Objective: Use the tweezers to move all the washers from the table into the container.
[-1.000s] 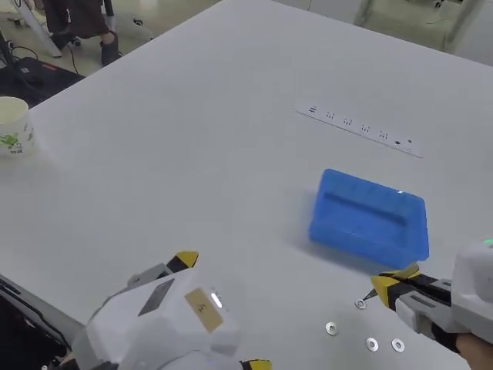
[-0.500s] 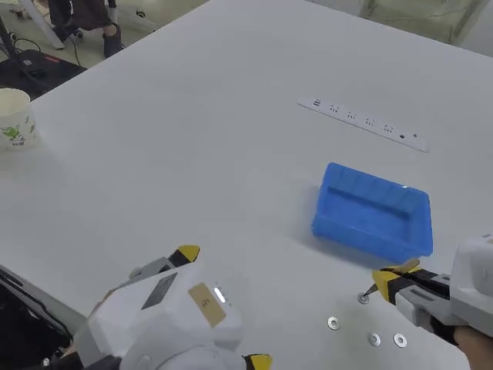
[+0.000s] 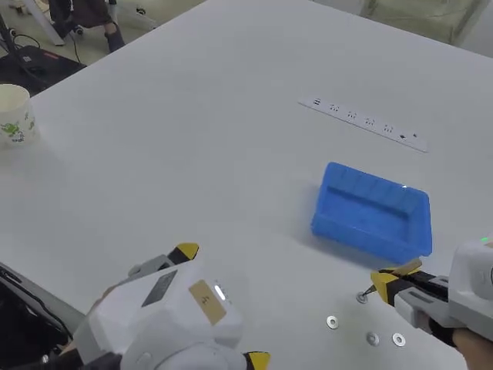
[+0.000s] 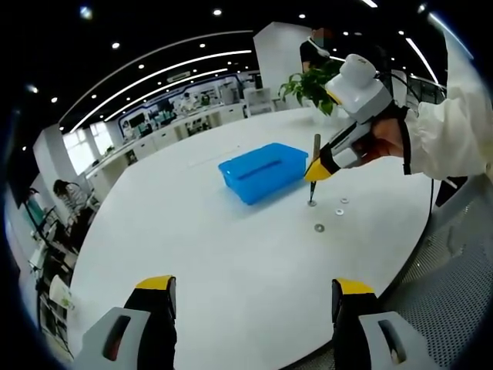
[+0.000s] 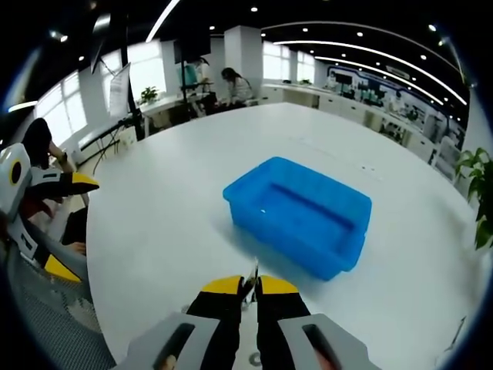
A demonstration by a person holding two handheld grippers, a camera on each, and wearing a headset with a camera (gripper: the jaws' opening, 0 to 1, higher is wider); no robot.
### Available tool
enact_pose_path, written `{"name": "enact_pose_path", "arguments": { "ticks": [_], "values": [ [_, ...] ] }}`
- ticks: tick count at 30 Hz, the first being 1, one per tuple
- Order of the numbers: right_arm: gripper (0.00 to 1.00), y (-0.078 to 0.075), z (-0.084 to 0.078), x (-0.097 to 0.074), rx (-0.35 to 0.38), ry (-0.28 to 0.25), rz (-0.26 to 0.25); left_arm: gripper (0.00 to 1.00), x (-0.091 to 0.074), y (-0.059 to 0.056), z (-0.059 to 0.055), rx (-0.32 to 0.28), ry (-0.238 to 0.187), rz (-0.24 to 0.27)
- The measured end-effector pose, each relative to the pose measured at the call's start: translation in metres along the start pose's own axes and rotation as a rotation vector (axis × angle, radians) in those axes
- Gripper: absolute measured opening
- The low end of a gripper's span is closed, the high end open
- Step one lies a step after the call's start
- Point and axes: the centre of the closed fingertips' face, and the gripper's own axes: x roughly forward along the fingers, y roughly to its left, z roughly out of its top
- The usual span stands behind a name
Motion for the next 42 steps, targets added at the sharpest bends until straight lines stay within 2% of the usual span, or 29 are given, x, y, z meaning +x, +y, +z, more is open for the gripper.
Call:
{"name": "enact_pose_path", "arguments": {
  "ticks": [3, 8, 12, 28, 35, 40, 42],
  "values": [
    [0.03, 0.001, 0.000, -0.001, 0.024, 0.016, 0.007, 0.84, 0.000, 0.000, 0.000, -0.001, -0.001, 0.001],
    [0.03, 0.005, -0.002, -0.003, -0.002, 0.023, 0.002, 0.84, 0.000, 0.001, 0.000, -0.003, -0.001, 0.004],
    [0.04, 0.003, -0.002, -0.003, 0.033, 0.028, 0.006, 0.84, 0.000, 0.001, 0.000, -0.002, 0.001, 0.004],
    [0.04, 0.013, 0.000, -0.010, 0.053, 0.027, 0.011, 0.84, 0.000, 0.001, -0.001, 0.000, 0.006, 0.008],
    [0.04, 0.009, -0.003, -0.005, 0.059, 0.027, 0.010, 0.84, 0.000, 0.001, -0.002, -0.001, 0.007, 0.008],
    [0.03, 0.009, -0.007, -0.003, 0.032, 0.033, 0.003, 0.84, 0.000, 0.001, -0.002, 0.000, 0.009, 0.007],
    [0.03, 0.008, -0.009, -0.004, 0.004, 0.018, -0.014, 0.84, 0.000, 0.001, -0.002, 0.001, 0.009, 0.006]
  ]
}}
